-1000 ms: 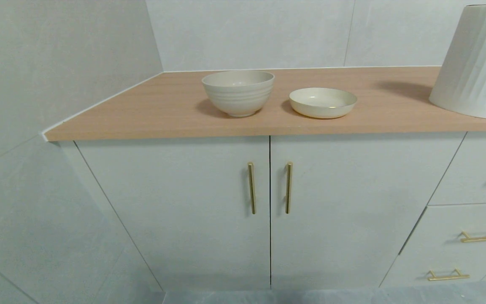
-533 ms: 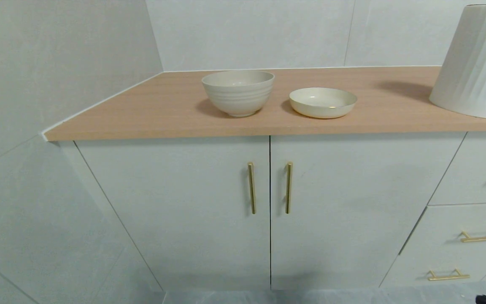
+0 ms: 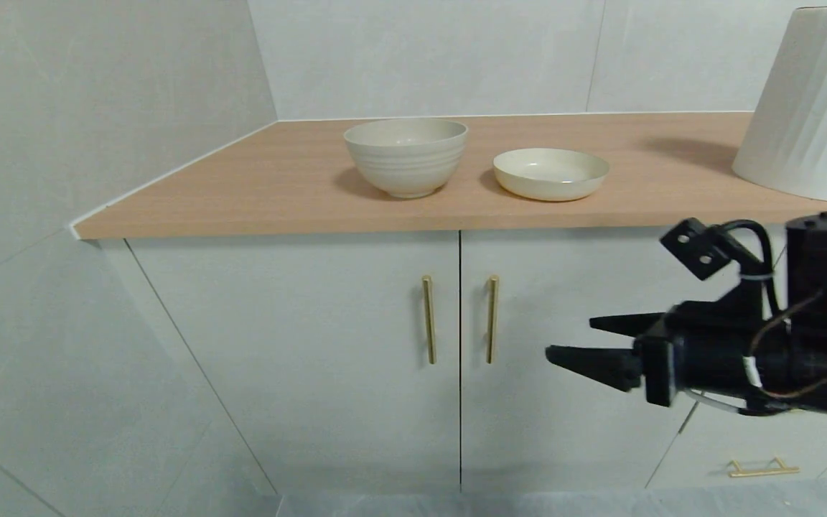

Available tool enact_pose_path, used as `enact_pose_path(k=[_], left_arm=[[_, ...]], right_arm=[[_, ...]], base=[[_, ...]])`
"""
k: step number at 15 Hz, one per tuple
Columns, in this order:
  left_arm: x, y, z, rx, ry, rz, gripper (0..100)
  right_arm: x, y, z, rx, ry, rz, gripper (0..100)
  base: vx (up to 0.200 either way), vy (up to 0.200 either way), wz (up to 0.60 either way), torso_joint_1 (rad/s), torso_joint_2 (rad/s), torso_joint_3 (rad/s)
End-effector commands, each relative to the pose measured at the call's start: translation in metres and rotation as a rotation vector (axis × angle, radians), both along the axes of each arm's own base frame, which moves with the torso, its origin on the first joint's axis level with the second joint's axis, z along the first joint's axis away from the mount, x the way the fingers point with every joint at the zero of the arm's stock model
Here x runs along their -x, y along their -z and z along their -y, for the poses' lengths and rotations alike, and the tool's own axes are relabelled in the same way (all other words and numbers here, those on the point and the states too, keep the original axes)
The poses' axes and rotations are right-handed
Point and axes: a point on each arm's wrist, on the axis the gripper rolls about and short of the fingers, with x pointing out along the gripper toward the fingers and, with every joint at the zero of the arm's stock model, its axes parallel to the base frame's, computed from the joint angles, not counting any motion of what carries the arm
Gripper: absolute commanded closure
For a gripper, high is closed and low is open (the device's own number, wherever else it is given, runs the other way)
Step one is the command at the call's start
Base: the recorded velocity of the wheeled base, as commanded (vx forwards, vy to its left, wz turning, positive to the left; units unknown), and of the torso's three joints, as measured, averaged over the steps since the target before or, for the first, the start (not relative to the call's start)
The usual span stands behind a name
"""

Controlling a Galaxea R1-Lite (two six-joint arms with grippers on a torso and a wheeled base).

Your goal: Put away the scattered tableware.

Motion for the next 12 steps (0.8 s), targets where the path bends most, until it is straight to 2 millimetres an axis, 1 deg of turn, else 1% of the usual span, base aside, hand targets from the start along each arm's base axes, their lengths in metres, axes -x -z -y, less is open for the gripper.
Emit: enact_pose_path(k=[1,3,5,7,12], left_arm=[[0.000,0.000,0.000,0.000,0.000,0.000,0],[0.000,0.000,0.000,0.000,0.000,0.000,0],[0.000,0.000,0.000,0.000,0.000,-0.001,0],[0.000,0.000,0.000,0.000,0.000,0.000,0],[0.000,0.000,0.000,0.000,0.000,0.000,0]], right_arm=[[-0.042,0.020,-0.048,-0.004,-0.042,-0.072,0],[-0.050,0.027,-0.054,0.001,-0.043,-0.082,0],[-0.059,0.043,-0.060,0.017,-0.041,-0.104,0],[-0.069,0.053,-0.067,-0.011,-0.037,-0.064,0],[-0.076,0.061,-0.071,-0.033,-0.027,-0.069,0]], base=[[0.000,0.000,0.00,0.000,0.00,0.000],[0.000,0.000,0.00,0.000,0.00,0.000],[0.000,0.000,0.00,0.000,0.00,0.000],[0.000,0.000,0.00,0.000,0.00,0.000],[0.000,0.000,0.00,0.000,0.00,0.000]])
